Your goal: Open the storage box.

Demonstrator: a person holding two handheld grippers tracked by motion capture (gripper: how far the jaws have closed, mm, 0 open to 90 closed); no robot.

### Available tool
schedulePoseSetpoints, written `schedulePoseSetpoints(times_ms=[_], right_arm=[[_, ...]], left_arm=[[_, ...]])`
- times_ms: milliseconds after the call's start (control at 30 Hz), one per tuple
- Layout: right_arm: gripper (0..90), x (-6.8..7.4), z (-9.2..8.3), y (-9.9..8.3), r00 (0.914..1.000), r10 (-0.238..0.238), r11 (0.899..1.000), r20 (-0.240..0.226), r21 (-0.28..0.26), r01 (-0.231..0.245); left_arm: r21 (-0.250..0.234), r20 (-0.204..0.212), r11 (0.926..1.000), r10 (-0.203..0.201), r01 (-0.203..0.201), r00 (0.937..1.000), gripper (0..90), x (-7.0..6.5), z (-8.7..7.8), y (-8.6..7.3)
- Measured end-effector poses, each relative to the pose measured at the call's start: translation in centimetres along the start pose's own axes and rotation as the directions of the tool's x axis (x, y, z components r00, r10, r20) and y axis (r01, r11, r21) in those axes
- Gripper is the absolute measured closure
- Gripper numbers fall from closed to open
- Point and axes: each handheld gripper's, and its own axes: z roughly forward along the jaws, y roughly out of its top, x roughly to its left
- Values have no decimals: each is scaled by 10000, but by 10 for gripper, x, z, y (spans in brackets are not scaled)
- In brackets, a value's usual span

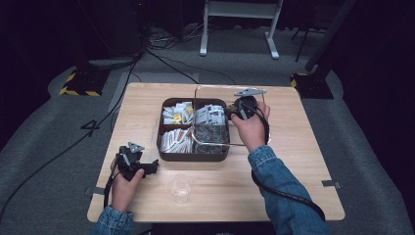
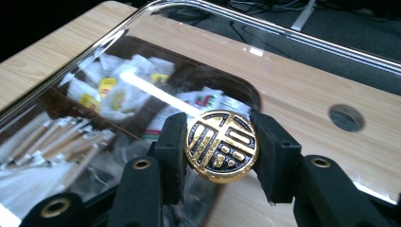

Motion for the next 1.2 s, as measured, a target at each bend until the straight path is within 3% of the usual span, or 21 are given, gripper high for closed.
schedulePoseSetpoints(times_ms=[333, 467, 767, 967, 1200], right_arm=[[584, -40, -23, -16, 9978, 324, 9994, 580, 126, -332], [584, -62, -31, -26, 9938, 532, 9982, 978, 234, -558], [584, -93, -40, -40, 9885, 693, 9971, 1348, 213, -728], [584, -114, -42, -47, 9886, 495, 9985, 1420, 162, -524], [584, -129, -39, -54, 9876, 516, 9983, 1481, 187, -550]], left_arm=[[-1, 0, 10000, -3, 3, 10000, 3, 0, 0, 0], [-3, -1, 10000, -6, 6, 10000, 3, 0, 0, 0], [-4, -3, 10000, -5, 5, 10000, 3, 0, 0, 0], [-4, -3, 10000, -5, 5, 10000, 3, 0, 0, 0], [-2, 0, 10000, -5, 5, 10000, 3, 0, 0, 0]])
